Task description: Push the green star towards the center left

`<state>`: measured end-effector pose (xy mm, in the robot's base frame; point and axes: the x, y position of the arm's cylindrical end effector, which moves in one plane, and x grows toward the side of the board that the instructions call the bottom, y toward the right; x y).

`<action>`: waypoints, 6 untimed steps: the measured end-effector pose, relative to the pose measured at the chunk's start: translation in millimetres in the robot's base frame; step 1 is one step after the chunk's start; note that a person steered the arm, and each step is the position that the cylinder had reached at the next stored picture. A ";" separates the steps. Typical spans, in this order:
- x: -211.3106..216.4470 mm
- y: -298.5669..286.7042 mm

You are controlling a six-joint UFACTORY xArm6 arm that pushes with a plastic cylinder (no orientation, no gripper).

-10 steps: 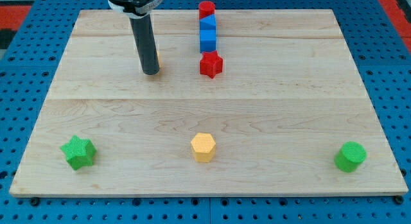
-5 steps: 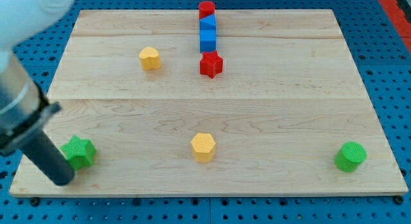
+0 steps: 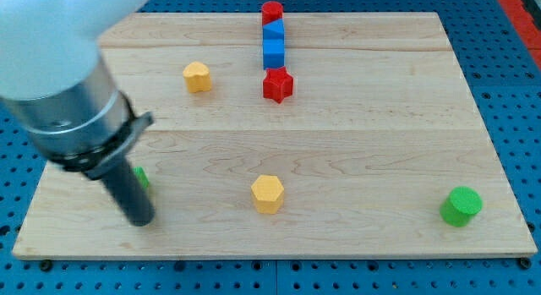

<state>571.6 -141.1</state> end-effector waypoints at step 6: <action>-106.1 -95.1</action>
